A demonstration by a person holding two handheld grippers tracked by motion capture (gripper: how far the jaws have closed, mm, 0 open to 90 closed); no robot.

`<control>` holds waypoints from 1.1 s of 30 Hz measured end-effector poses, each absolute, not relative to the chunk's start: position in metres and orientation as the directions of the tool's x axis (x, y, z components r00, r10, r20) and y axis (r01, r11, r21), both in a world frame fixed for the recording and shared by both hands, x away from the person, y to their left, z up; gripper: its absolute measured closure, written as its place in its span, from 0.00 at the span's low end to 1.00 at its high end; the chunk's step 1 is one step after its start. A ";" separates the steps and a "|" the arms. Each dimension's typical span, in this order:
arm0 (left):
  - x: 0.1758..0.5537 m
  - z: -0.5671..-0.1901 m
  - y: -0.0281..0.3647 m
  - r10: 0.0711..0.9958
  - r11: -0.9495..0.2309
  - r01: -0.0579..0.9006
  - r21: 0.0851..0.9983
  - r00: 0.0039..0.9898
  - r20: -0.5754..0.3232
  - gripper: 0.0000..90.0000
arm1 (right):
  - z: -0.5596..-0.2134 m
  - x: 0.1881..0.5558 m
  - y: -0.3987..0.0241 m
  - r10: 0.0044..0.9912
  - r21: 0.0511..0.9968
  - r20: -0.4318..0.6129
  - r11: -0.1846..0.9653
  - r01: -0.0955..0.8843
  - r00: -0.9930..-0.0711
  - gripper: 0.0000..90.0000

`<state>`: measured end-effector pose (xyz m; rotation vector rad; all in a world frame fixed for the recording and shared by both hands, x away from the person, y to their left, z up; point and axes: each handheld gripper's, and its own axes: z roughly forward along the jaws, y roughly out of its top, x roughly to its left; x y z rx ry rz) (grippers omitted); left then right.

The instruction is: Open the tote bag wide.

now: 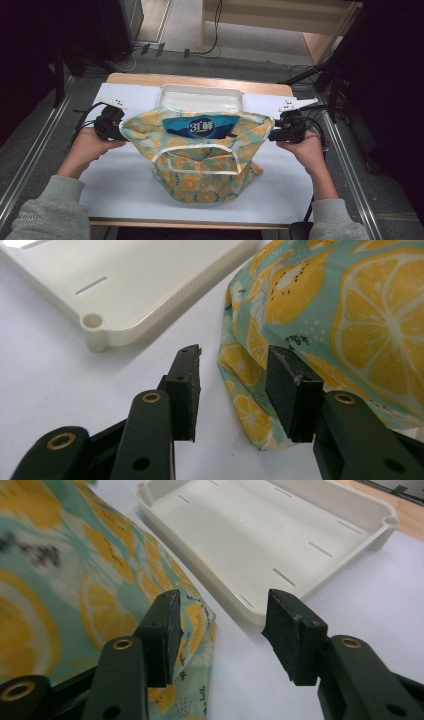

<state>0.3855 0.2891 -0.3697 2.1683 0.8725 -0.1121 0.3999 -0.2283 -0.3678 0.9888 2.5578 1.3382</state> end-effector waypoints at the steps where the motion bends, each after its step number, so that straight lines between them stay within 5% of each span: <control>1: 0.386 -0.368 0.289 0.550 -0.459 0.622 0.634 0.760 -0.347 0.64 | -0.365 0.400 -0.229 0.580 0.766 0.210 0.403 0.501 -0.787 0.56; 11: 0.390 -0.343 0.305 0.551 -0.443 0.619 0.649 0.759 -0.348 0.64 | -0.341 0.401 -0.237 0.570 0.777 0.220 0.389 0.496 -0.792 0.59; 20: 0.390 -0.315 0.315 0.561 -0.423 0.609 0.670 0.757 -0.334 0.83 | -0.319 0.399 -0.239 0.562 0.790 0.220 0.377 0.484 -0.797 0.67; 33: 0.384 -0.264 0.305 0.528 -0.454 0.562 0.691 0.794 -0.299 1.00 | -0.280 0.394 -0.237 0.553 0.807 0.200 0.375 0.456 -0.808 0.96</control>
